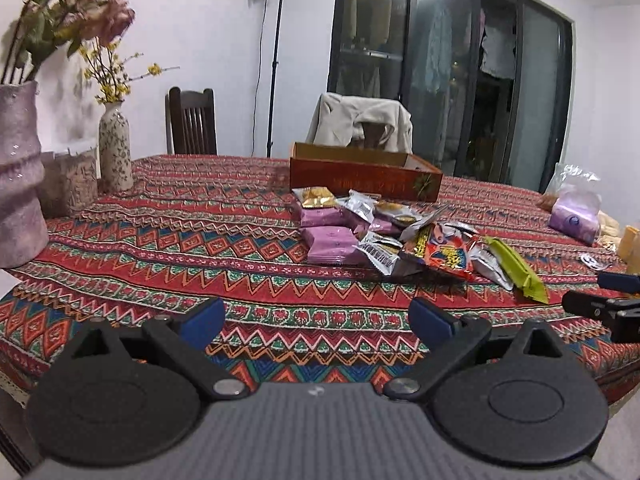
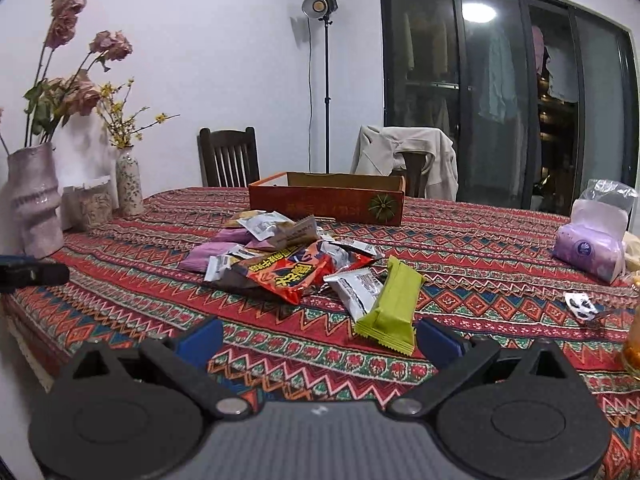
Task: Organize snacks
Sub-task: 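Move both tools back to the snack pile, then grasp a pink pack with the left gripper while the right grasps a white packet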
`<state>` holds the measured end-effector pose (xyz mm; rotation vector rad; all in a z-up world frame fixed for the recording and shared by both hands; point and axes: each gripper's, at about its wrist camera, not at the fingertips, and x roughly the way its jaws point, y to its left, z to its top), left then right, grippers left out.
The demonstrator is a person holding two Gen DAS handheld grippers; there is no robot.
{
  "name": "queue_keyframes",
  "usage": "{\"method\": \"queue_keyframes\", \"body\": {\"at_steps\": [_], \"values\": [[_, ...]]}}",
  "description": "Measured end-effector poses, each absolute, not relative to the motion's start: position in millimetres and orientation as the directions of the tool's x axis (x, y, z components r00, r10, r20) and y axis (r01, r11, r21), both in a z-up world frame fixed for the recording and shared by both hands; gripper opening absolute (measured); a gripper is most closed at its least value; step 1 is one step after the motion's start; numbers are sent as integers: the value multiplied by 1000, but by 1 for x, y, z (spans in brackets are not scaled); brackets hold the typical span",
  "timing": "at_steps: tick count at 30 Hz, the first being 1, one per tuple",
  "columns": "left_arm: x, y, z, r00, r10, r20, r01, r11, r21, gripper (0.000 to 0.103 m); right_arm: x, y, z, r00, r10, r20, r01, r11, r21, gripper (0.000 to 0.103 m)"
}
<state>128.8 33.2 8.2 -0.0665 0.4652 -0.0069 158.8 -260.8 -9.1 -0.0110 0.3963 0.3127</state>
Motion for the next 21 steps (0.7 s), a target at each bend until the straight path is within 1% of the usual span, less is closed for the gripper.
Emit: {"method": "queue_keyframes", "body": {"at_steps": [7, 15, 18, 20, 21], "values": [[173, 31, 4, 877, -23, -480, -15, 997, -74, 100, 197, -263, -10, 871, 286, -399, -280, 957, 75, 103], [240, 27, -2, 862, -37, -505, -9, 996, -88, 98, 237, -254, -4, 870, 299, -393, -287, 954, 89, 103], [268, 28, -4, 866, -39, -499, -11, 995, -96, 95, 250, -251, -5, 863, 301, -406, -292, 953, 85, 102], [288, 28, -7, 858, -38, -512, -14, 995, -98, 87, 260, -251, -6, 862, 288, -417, -279, 957, 86, 101], [297, 28, -9, 853, -44, -520, -9, 995, -99, 87, 266, -252, -6, 861, 285, -422, -273, 958, 91, 99]]}}
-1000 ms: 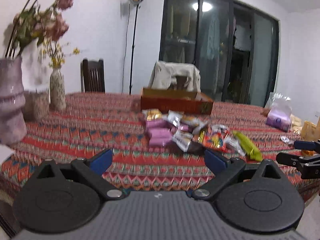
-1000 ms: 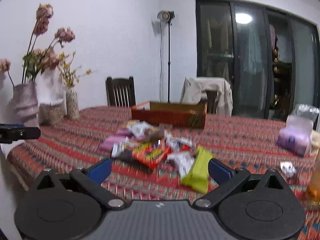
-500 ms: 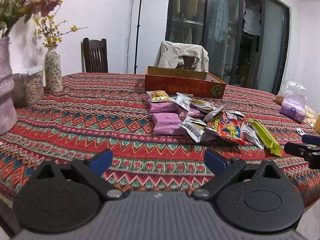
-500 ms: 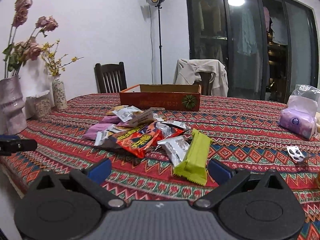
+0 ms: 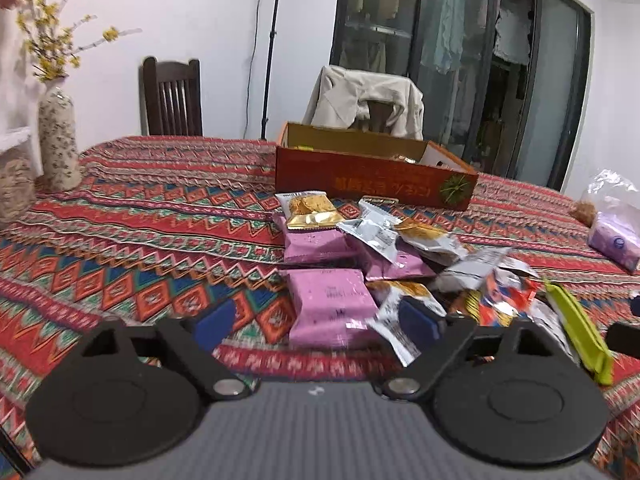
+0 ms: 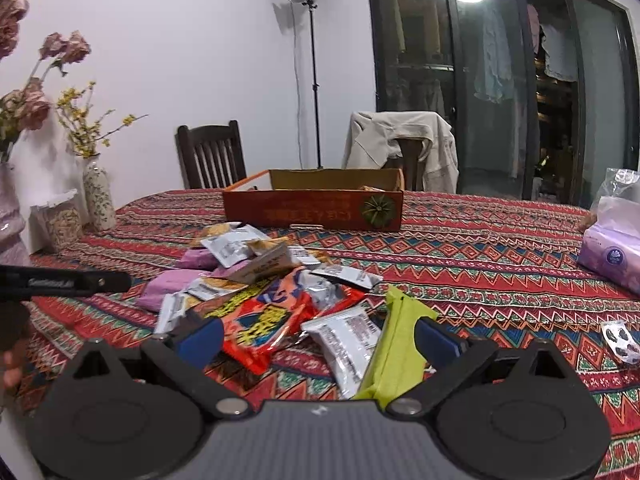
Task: Organize snacks
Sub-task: 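Grasp a pink pack with the left gripper while the right grasps a white packet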
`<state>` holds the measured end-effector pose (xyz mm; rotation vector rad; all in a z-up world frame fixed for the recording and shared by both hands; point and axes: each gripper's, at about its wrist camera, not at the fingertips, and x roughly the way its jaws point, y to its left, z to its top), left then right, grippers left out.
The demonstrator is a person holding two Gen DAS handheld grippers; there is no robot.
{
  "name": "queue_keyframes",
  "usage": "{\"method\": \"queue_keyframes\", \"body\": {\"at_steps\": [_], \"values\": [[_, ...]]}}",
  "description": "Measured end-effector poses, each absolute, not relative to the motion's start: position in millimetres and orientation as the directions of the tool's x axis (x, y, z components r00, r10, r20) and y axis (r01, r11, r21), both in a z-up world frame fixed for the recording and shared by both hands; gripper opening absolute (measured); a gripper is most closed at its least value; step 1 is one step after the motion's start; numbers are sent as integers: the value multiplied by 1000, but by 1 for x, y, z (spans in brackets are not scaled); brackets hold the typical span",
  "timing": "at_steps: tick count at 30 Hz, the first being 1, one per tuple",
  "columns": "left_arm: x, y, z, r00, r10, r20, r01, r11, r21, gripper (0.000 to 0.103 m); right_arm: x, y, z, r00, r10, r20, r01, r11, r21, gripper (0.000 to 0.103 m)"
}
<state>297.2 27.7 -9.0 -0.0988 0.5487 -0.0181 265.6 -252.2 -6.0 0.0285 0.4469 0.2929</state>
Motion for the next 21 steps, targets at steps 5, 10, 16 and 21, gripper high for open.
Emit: {"method": "queue_keyframes", "body": {"at_steps": [5, 10, 16, 21], "values": [[335, 23, -23, 827, -59, -559, 18, 997, -79, 84, 299, -254, -3, 842, 318, -437, -296, 948, 120, 83], [356, 25, -34, 798, -94, -595, 33, 993, -113, 85, 349, -252, -4, 827, 361, -431, -305, 932, 195, 82], [364, 28, -42, 788, -111, -605, 32, 990, -139, 73, 418, -250, -24, 810, 326, -488, -221, 940, 260, 74], [359, 29, -42, 791, -152, -592, 85, 986, -141, 62, 452, -242, -42, 770, 272, -577, -186, 961, 205, 47]]}}
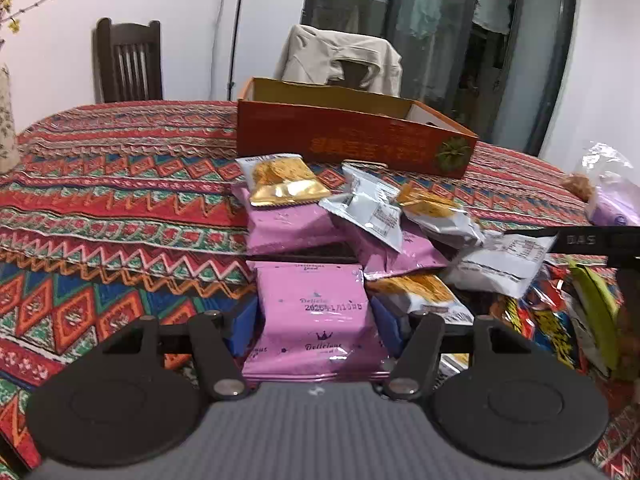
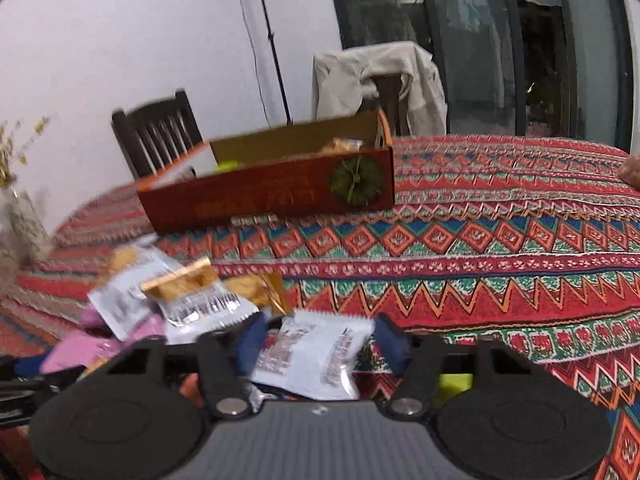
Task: Organize snacks
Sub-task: 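Grasp a pink pack with the left gripper while the right grasps a white packet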
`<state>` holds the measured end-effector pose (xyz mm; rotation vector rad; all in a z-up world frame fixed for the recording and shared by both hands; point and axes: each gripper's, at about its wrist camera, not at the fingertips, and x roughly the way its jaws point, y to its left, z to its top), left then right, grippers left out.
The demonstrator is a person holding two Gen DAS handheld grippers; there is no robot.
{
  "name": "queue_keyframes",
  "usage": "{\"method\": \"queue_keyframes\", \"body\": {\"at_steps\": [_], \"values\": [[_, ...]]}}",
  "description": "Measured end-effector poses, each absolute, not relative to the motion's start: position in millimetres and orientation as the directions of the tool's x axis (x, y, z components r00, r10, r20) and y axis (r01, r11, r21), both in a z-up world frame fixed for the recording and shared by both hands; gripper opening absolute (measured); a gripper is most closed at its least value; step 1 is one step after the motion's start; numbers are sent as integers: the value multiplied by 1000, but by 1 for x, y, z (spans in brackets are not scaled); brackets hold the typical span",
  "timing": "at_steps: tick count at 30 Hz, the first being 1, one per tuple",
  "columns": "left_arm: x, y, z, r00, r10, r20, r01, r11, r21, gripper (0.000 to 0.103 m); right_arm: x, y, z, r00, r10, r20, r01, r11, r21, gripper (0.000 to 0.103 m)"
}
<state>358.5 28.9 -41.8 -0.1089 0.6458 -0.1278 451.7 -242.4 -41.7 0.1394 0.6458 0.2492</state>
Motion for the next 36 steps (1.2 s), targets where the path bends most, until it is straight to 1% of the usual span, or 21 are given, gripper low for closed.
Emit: {"method": "queue_keyframes", "body": {"at_steps": [3, 6, 9, 13, 20, 25, 29, 34, 36], "values": [[358, 27, -42, 790, -148, -596, 80, 987, -138, 64, 452, -239, -45, 759, 266, -594, -194, 964, 184, 44], [357, 24, -42, 791, -142, -595, 81, 989, -127, 62, 453, -238, -45, 759, 266, -594, -201, 964, 175, 40], [352, 22, -40, 793, -125, -596, 73, 991, -111, 62, 450, -239, -42, 768, 272, -580, -207, 962, 178, 40], [326, 23, -26, 810, -102, -578, 50, 993, -106, 62, 429, -244, -26, 793, 287, -537, -230, 958, 172, 40], [271, 20, 11, 868, -57, -493, 34, 998, -55, 62, 355, -260, 16, 856, 299, -422, -262, 954, 145, 40], [252, 13, 29, 887, -70, -457, 51, 997, -54, 62, 314, -267, 29, 856, 333, -394, -298, 943, 150, 40], [252, 10, 36, 895, -87, -437, 67, 996, -61, 62, 295, -275, 35, 863, 344, -371, -306, 939, 159, 40], [263, 13, 39, 893, -120, -433, 85, 991, -100, 62, 293, -277, 39, 870, 340, -357, -302, 940, 159, 40], [276, 20, 44, 884, -161, -439, 105, 983, -150, 62, 295, -279, 40, 870, 344, -354, -306, 939, 161, 40]]}}
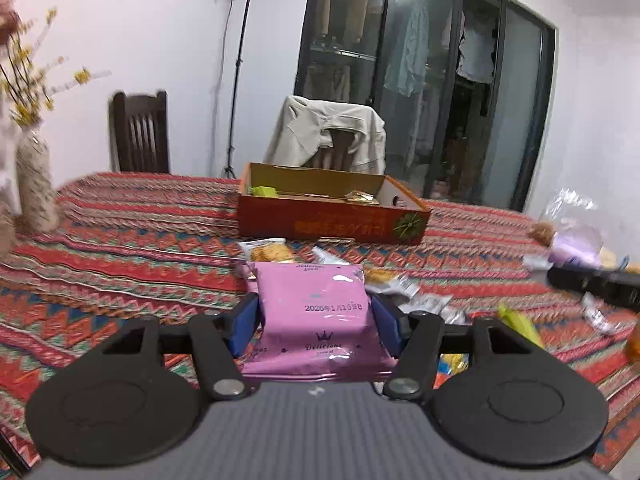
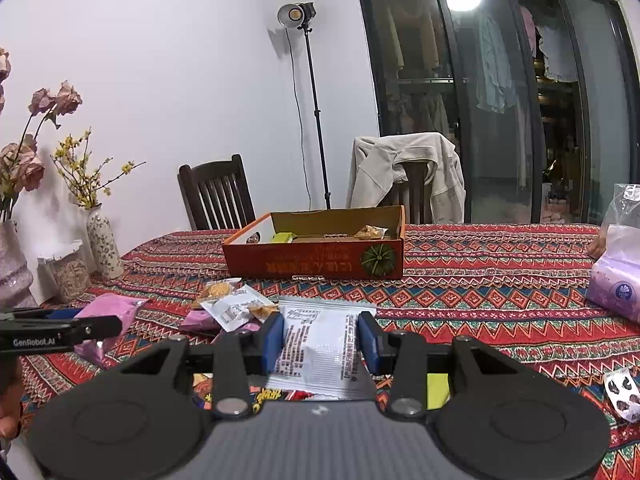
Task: Organize snacks
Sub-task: 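Grasp a pink pack with the left gripper while the right grasps a white packet, then carry both packs into the cardboard box and open both grippers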
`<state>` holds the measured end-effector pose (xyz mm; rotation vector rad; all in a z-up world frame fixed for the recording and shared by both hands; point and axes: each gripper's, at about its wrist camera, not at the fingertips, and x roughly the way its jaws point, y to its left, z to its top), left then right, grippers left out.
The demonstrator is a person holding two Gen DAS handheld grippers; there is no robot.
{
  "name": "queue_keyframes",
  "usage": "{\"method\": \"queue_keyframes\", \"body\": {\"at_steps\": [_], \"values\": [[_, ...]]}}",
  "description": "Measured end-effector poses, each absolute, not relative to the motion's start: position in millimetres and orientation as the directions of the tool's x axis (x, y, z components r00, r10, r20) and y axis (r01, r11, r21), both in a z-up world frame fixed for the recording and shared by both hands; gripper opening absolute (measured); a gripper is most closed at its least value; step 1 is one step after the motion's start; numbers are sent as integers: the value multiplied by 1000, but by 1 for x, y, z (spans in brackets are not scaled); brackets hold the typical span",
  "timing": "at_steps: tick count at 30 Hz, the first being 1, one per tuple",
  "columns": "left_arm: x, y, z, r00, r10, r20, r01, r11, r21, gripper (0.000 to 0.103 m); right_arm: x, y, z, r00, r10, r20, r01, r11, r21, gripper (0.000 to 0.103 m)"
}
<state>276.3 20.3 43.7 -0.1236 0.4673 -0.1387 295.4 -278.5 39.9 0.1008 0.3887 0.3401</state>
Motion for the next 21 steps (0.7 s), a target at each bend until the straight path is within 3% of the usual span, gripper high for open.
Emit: {"method": "queue_keyframes", "body": {"at_steps": [6, 13, 21], "values": [[338, 42, 75, 871, -241, -428, 159, 963, -218, 62, 322, -277, 48, 868, 353, -348, -317, 935, 157, 40], [460, 49, 118, 872, -274, -406, 204, 957, -207, 62, 403, -273, 92, 850, 446, -280, -411, 894, 178, 40], [652, 37, 102, 811, -232, -536, 119, 964, -238, 62, 582, -244, 120, 791, 491, -364, -429, 870, 241, 40]]}}
